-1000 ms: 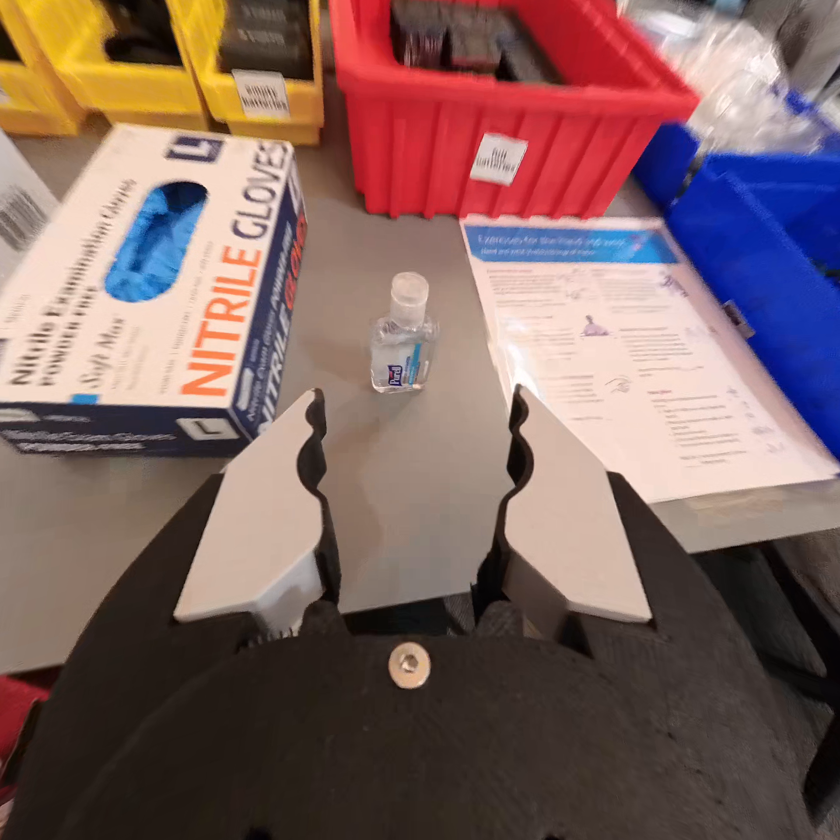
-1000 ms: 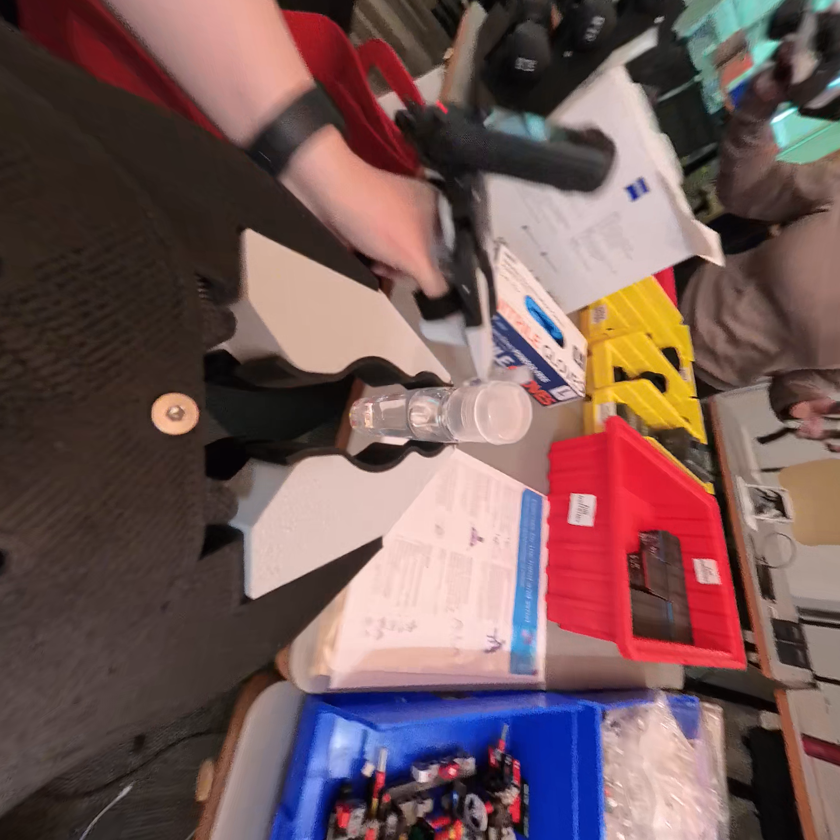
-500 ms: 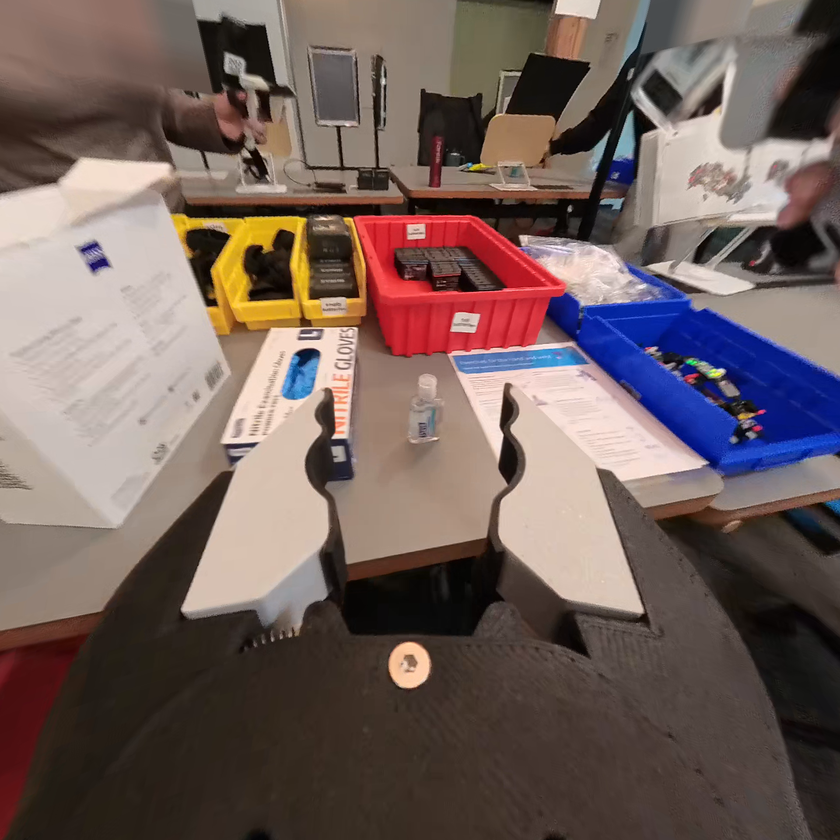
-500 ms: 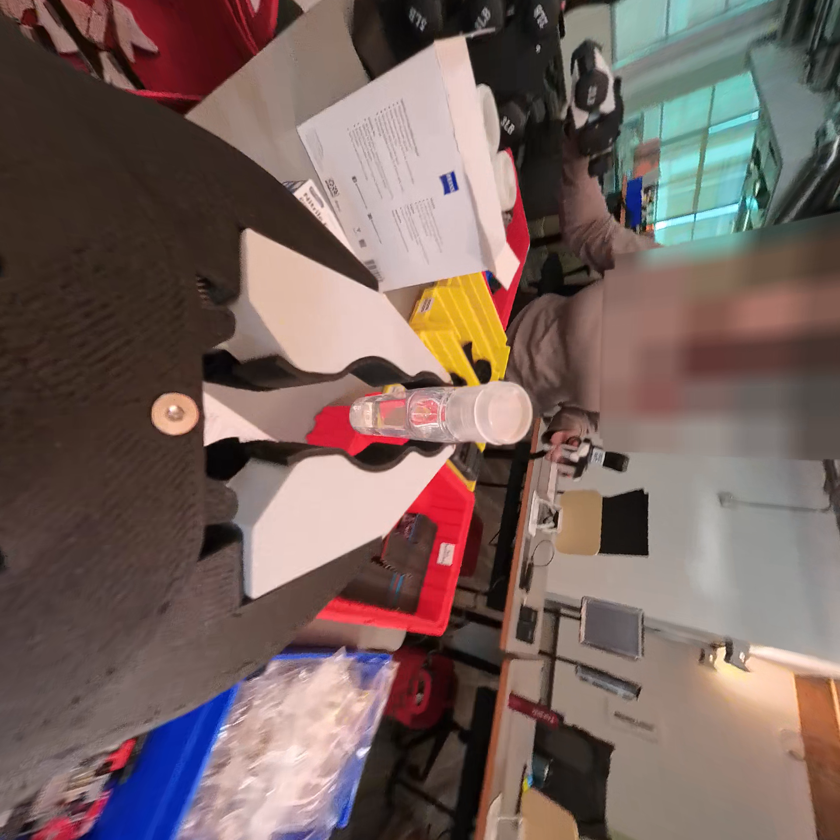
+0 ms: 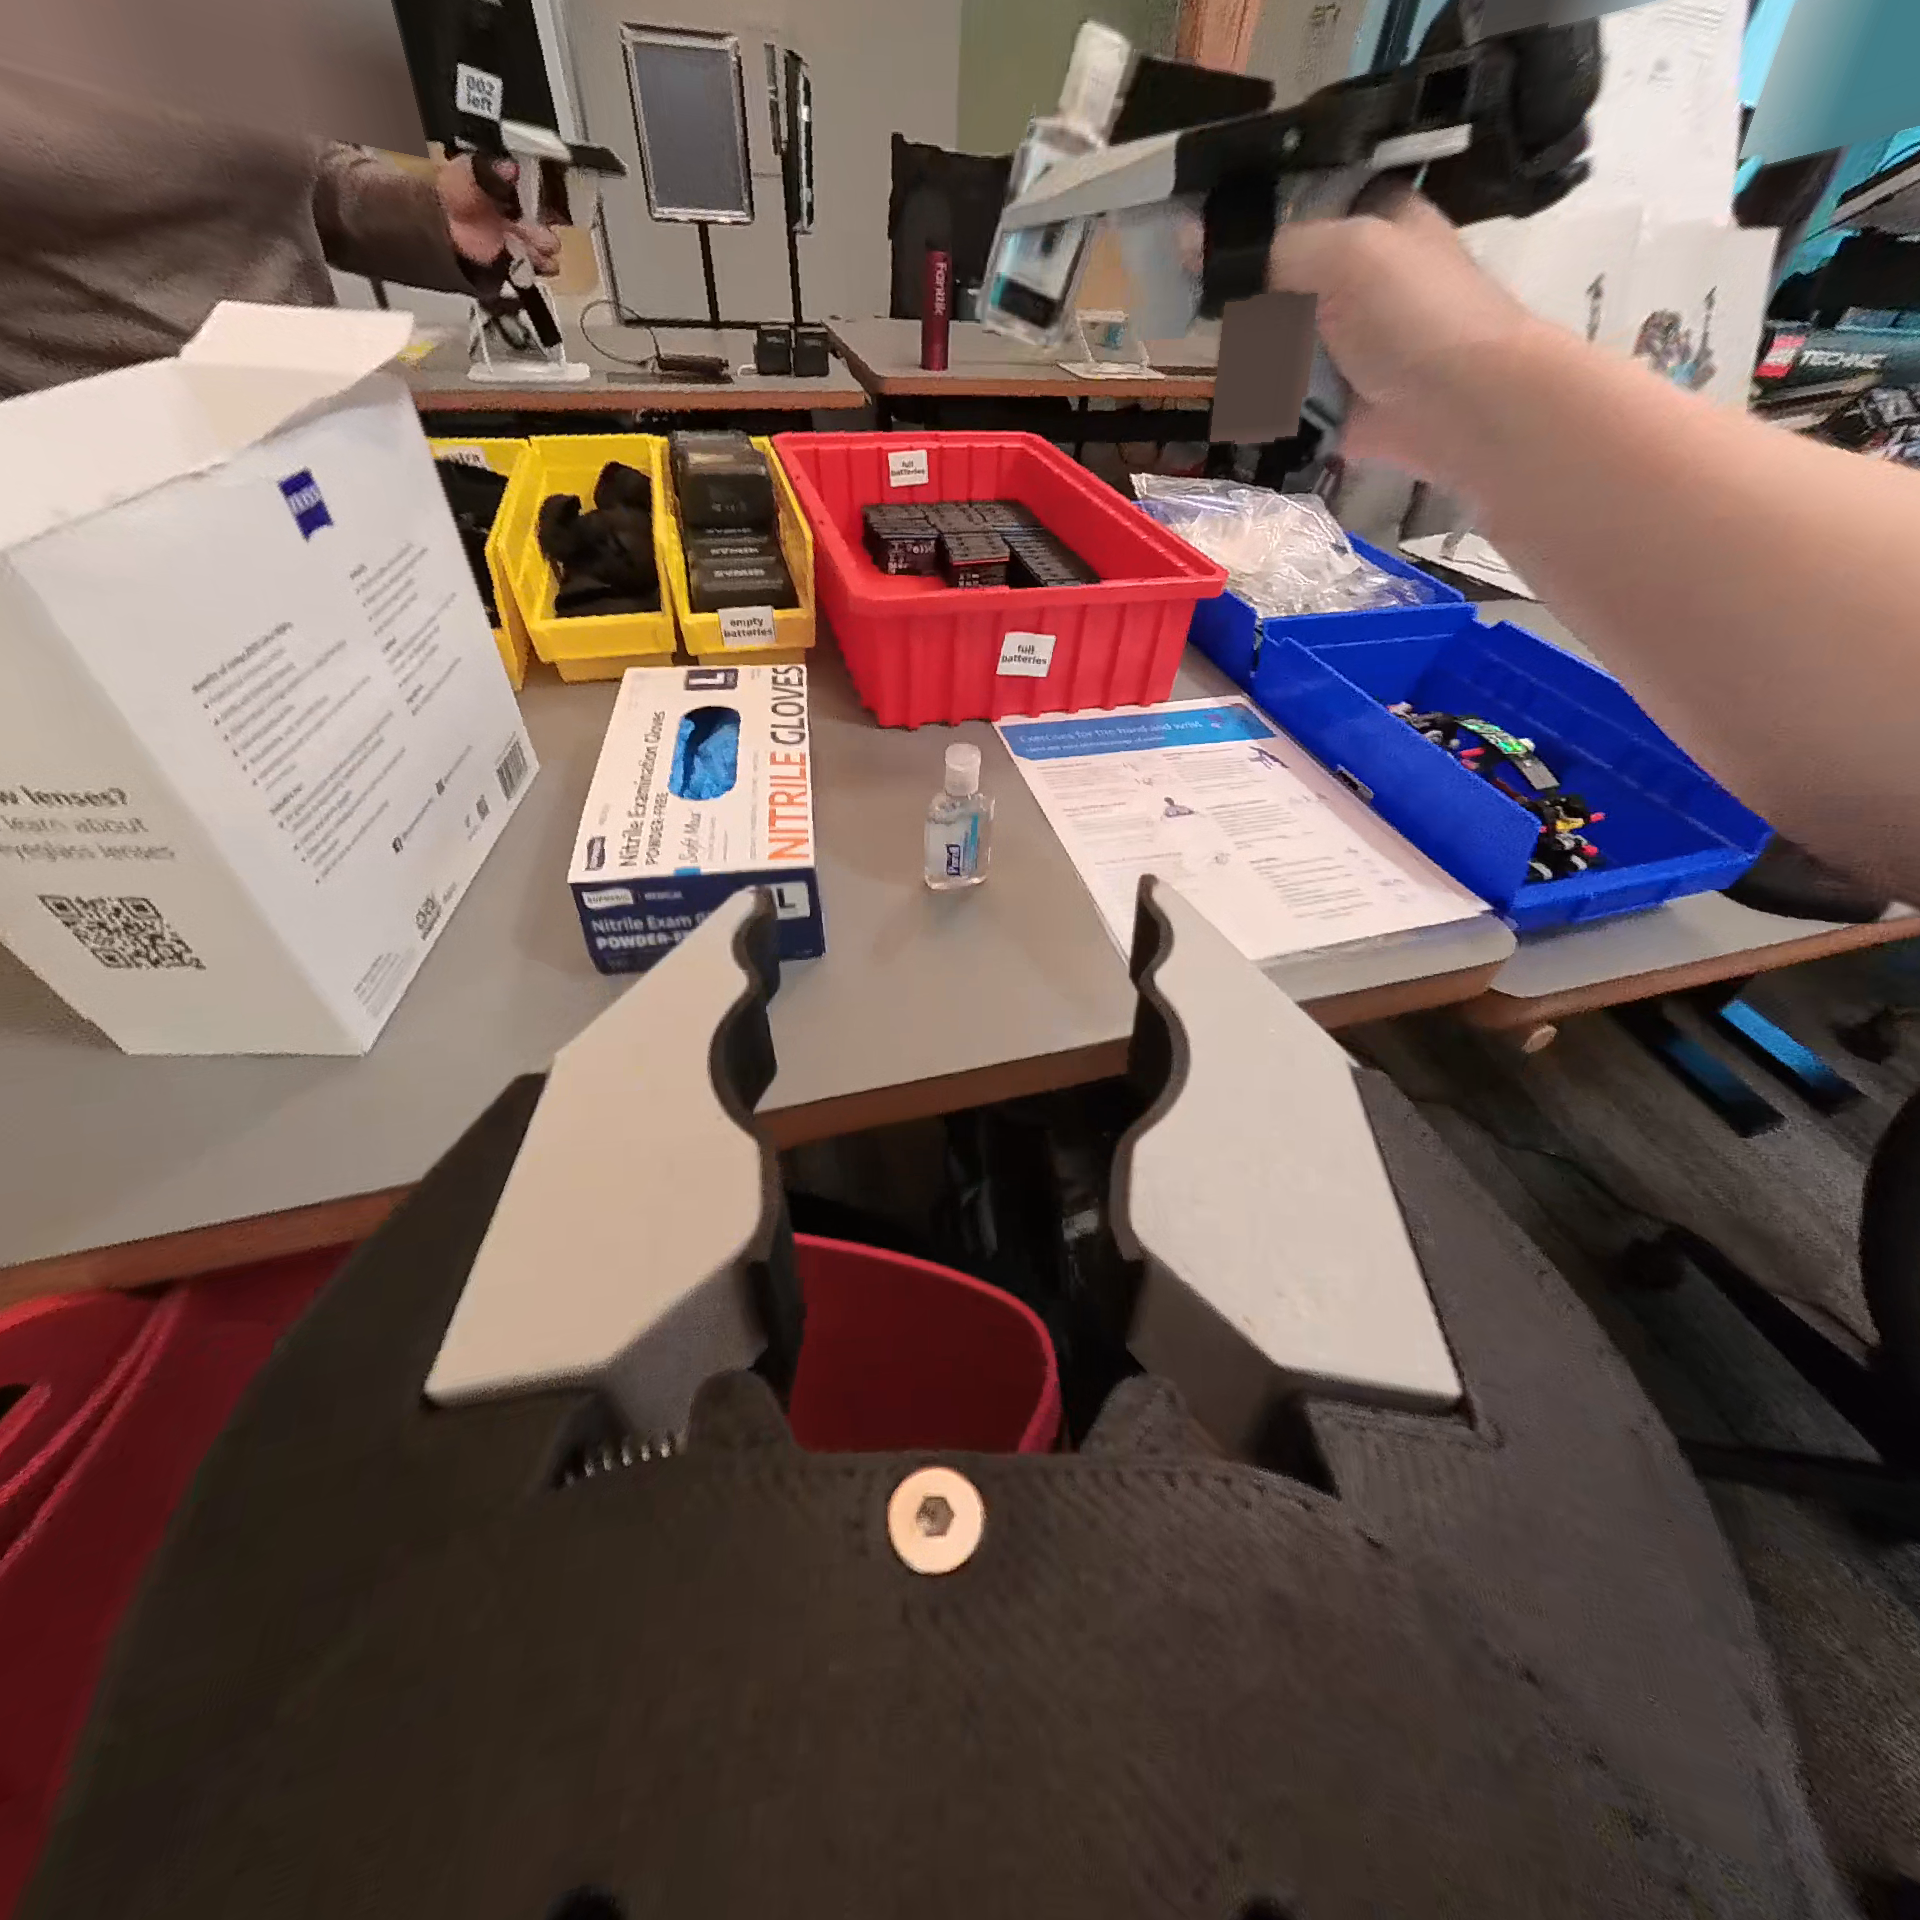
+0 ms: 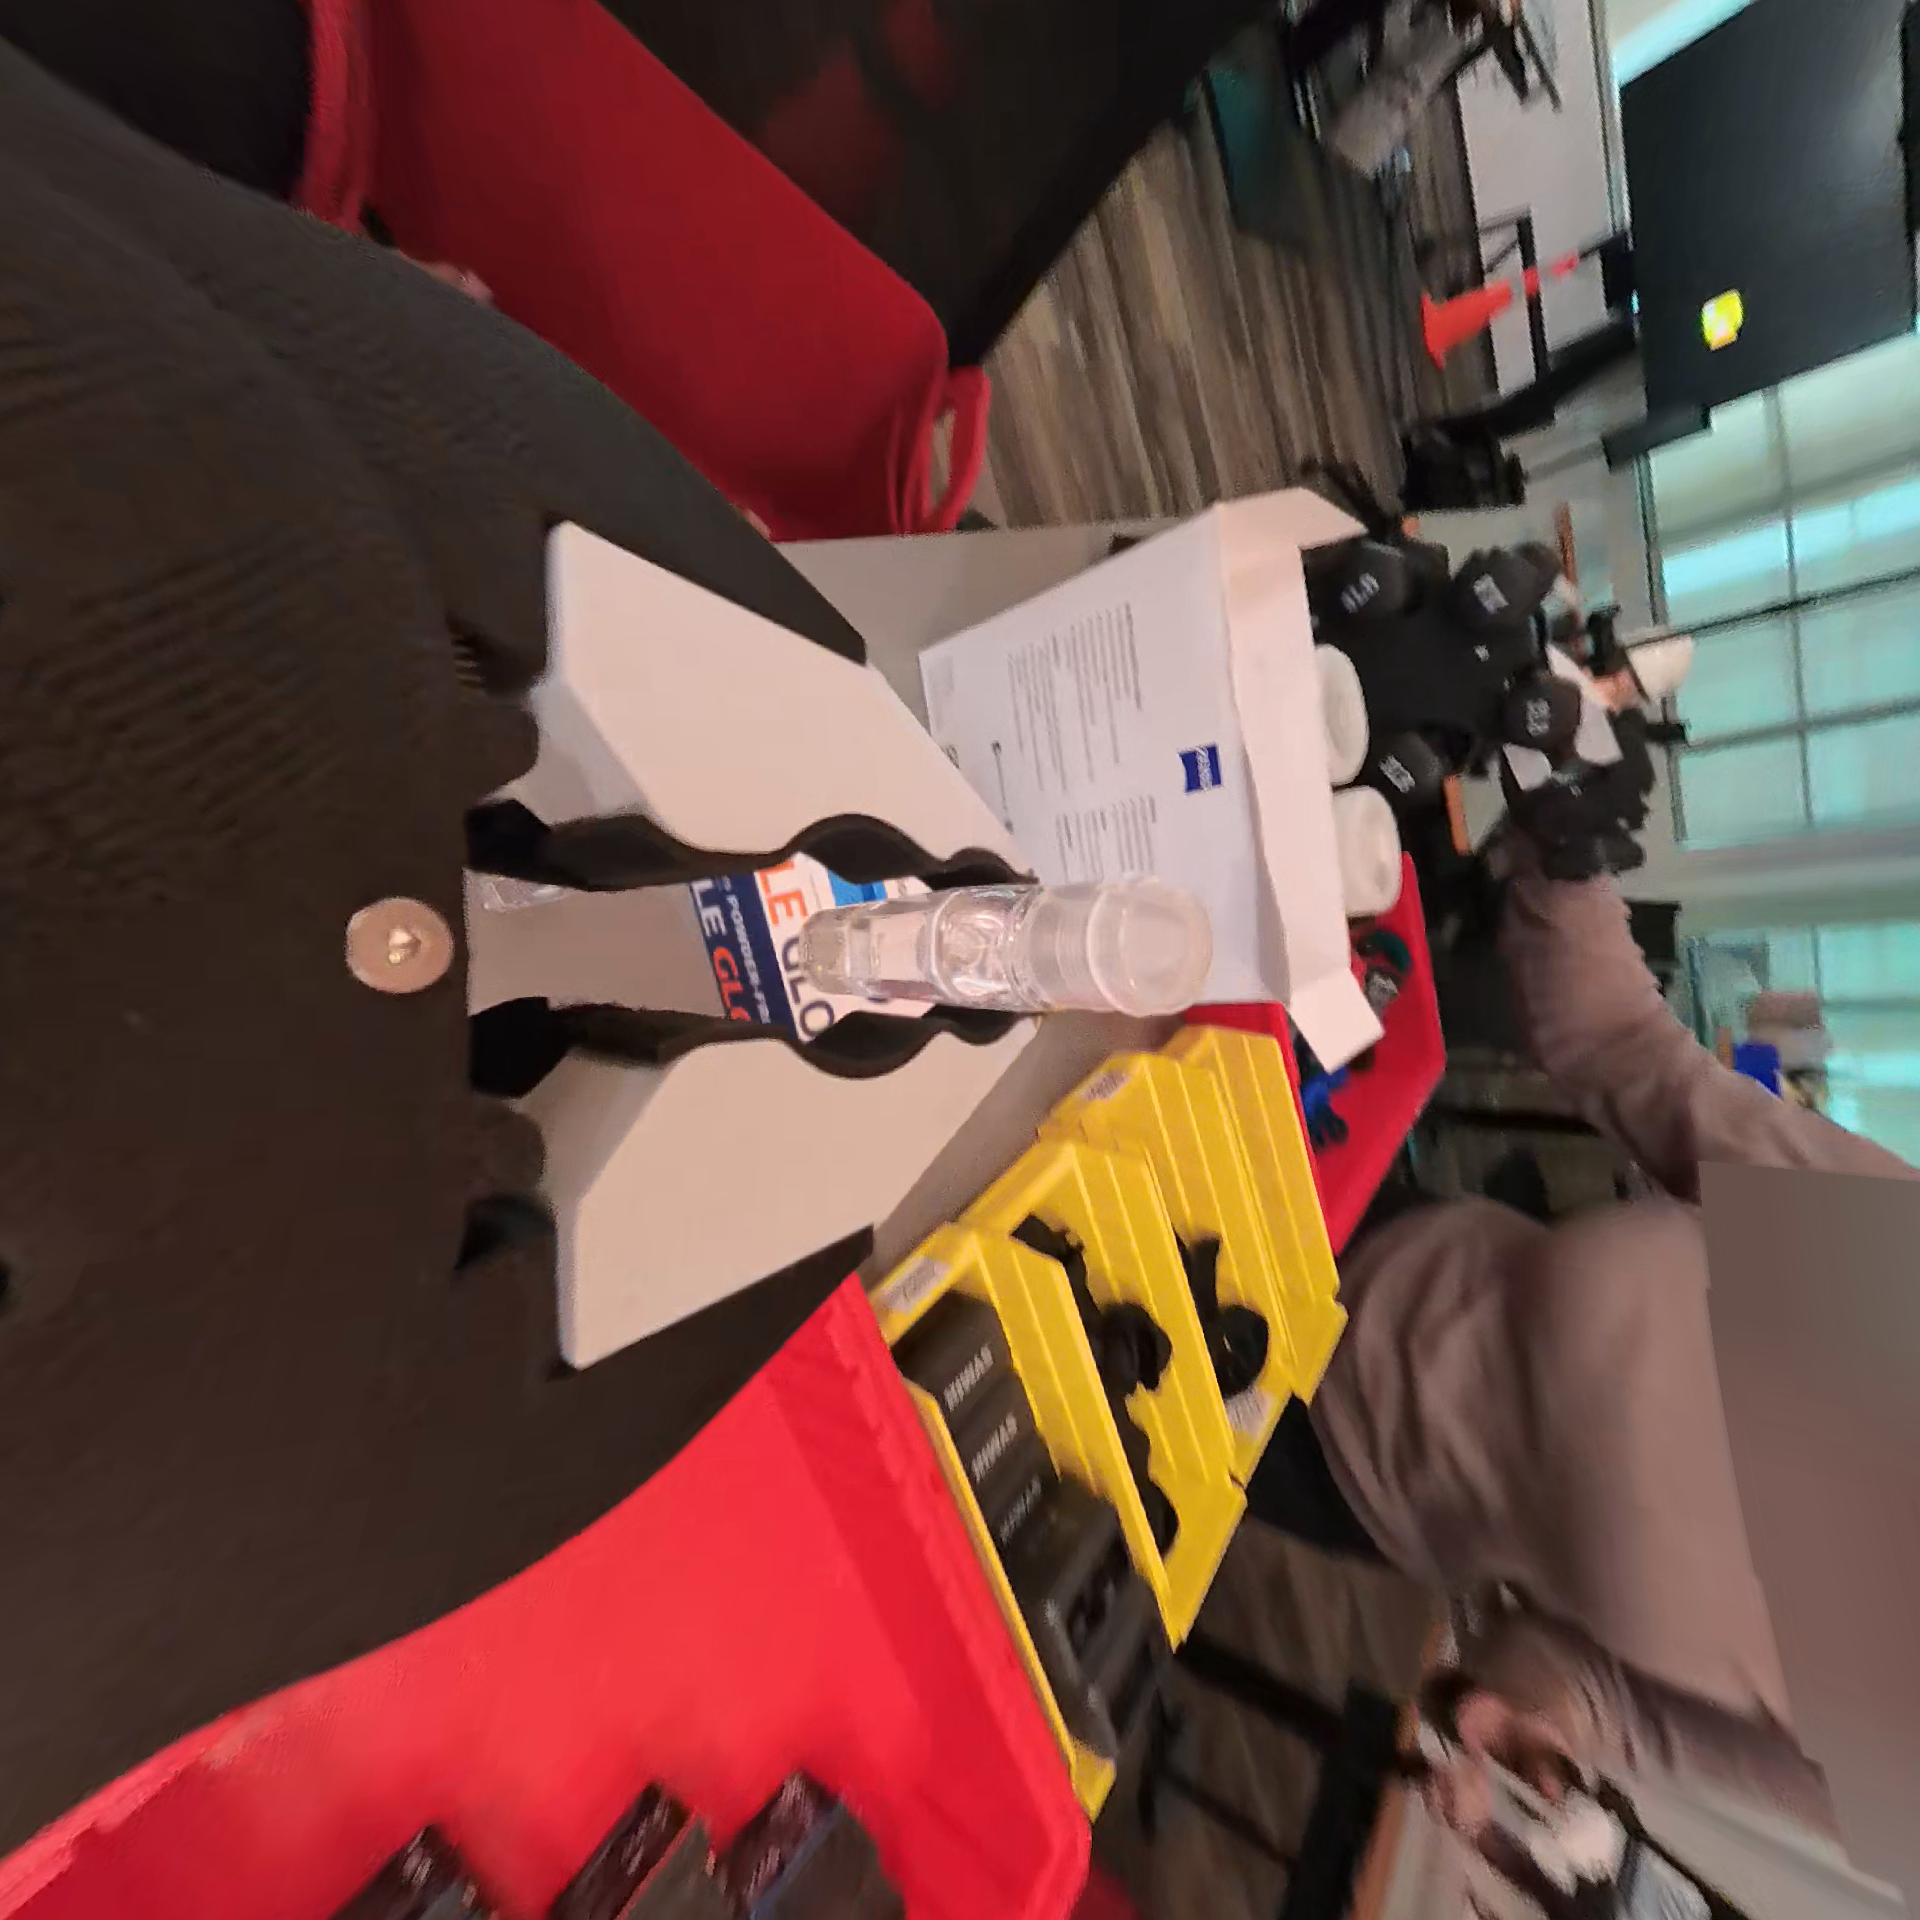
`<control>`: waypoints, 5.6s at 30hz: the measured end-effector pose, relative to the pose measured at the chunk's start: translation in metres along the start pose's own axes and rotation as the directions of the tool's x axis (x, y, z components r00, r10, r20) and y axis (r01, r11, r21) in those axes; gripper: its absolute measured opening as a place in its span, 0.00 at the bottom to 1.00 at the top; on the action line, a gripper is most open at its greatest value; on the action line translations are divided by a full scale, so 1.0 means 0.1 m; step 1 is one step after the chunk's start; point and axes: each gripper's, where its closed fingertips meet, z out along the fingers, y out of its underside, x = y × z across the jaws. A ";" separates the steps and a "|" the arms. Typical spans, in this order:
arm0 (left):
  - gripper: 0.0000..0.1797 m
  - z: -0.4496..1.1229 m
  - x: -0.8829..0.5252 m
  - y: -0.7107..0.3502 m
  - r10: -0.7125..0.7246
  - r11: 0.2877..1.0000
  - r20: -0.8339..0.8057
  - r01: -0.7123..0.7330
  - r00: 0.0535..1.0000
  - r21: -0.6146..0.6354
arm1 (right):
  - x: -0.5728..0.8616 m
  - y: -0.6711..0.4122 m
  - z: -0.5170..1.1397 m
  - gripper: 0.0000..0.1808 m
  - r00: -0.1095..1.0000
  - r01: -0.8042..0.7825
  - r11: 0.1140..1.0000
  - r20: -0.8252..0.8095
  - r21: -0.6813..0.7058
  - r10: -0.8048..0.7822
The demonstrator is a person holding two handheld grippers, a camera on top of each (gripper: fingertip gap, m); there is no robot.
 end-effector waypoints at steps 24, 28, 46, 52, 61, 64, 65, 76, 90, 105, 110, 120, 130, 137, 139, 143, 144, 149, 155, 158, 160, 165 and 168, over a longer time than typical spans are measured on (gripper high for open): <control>0.39 0.04 -0.22 0.36 -0.121 0.991 0.037 0.123 0.992 -0.044 | -0.19 1.21 0.47 0.10 0.945 0.078 0.965 0.327 -0.249 0.007; 0.39 0.04 -0.17 0.38 -0.125 0.991 0.028 0.126 0.992 -0.047 | -0.22 1.36 0.47 0.10 0.941 0.065 0.964 0.336 -0.258 0.026; 0.39 0.00 -0.13 0.43 -0.112 0.991 0.020 0.113 0.994 -0.066 | -0.47 1.65 0.50 0.10 0.915 0.191 0.952 0.395 -0.238 -0.084; 0.39 -0.01 -0.11 0.43 -0.115 0.991 0.012 0.116 0.993 -0.069 | -0.45 1.65 0.50 0.11 0.915 0.177 0.955 0.396 -0.238 -0.071; 0.39 -0.02 -0.10 0.43 -0.118 0.990 0.001 0.118 0.993 -0.071 | -0.45 1.66 0.49 0.11 0.914 0.180 0.952 0.401 -0.249 -0.068; 0.39 -0.02 -0.09 0.43 -0.120 0.990 -0.002 0.120 0.993 -0.072 | -0.46 1.66 0.49 0.11 0.913 0.173 0.952 0.404 -0.251 -0.059; 0.39 -0.02 -0.08 0.43 -0.121 0.990 -0.004 0.120 0.993 -0.072 | -0.45 1.66 0.49 0.11 0.915 0.173 0.952 0.400 -0.251 -0.061; 0.38 -0.01 -0.06 0.46 -0.120 0.990 -0.013 0.119 0.993 -0.083 | -0.46 1.66 0.49 0.11 0.918 0.164 0.953 0.394 -0.255 -0.053; 0.38 -0.01 -0.06 0.44 -0.128 0.989 -0.019 0.126 0.992 -0.078 | -0.46 1.68 0.50 0.11 0.919 0.162 0.952 0.392 -0.261 -0.049; 0.37 0.02 -0.07 0.42 -0.136 0.988 -0.027 0.134 0.990 -0.077 | -0.49 1.78 0.53 0.16 0.921 0.165 0.947 0.387 -0.276 -0.047; 0.37 0.03 -0.06 0.43 -0.140 0.988 -0.031 0.137 0.990 -0.078 | -0.46 1.80 0.54 0.23 0.928 0.156 0.948 0.370 -0.278 -0.045; 0.38 -0.01 -0.12 0.37 -0.142 0.988 -0.030 0.140 0.989 -0.068 | -0.25 1.84 -0.19 0.52 0.992 0.075 0.978 0.112 -0.194 -0.054; 0.36 -0.15 -0.24 0.00 -0.049 0.999 -0.019 0.048 0.999 -0.008 | -0.34 1.42 -1.02 0.47 0.990 -0.037 0.999 -0.136 -0.010 0.035; 0.40 -0.65 -0.52 -1.08 0.081 0.996 0.005 -0.081 0.997 0.032 | -1.23 0.37 -1.98 0.37 0.866 0.035 0.994 -0.499 0.107 0.023; 0.41 -0.76 -0.52 -1.28 0.104 0.994 -0.050 -0.105 0.993 -0.019 | -1.50 0.15 -2.15 0.36 0.830 0.012 0.992 -0.555 0.124 0.059; 0.40 -0.95 -0.42 -1.46 0.139 0.984 -0.175 -0.156 0.975 -0.083 | -1.95 -0.17 -2.34 0.37 0.765 -0.027 0.997 -0.640 0.072 0.067; 0.40 -1.01 -0.39 -1.45 0.136 0.983 -0.196 -0.157 0.971 -0.093 | -2.10 -0.29 -2.40 0.37 0.755 -0.021 0.997 -0.653 0.068 0.061; 0.40 -1.48 -0.13 -1.30 0.096 0.985 -0.263 -0.130 0.960 -0.115 | -2.93 -0.46 -2.66 0.39 0.734 0.024 0.999 -0.679 0.046 0.014; 0.39 -2.12 0.34 -1.00 0.102 0.984 -0.300 -0.141 0.948 -0.110 | -3.82 0.14 -2.80 0.37 0.797 -0.011 1.000 -0.604 -0.028 -0.008; 0.39 -2.41 0.65 -0.84 0.071 0.987 -0.312 -0.111 0.947 -0.113 | -4.15 0.31 -2.94 0.36 0.812 0.024 0.998 -0.581 -0.057 -0.053; 0.38 -2.57 0.87 -0.77 0.051 0.989 -0.323 -0.093 0.945 -0.115 | -4.37 0.38 -3.02 0.36 0.833 0.048 0.995 -0.546 -0.089 -0.089; 0.38 -2.86 1.35 -0.60 0.066 0.988 -0.320 -0.107 0.945 -0.110 | -4.83 0.67 -3.34 0.36 0.866 0.031 0.993 -0.493 -0.117 -0.085; 0.39 -2.92 1.55 -0.51 0.086 0.985 -0.293 -0.126 0.952 -0.121 | -5.01 0.89 -3.56 0.36 0.853 -0.019 0.991 -0.519 -0.133 -0.053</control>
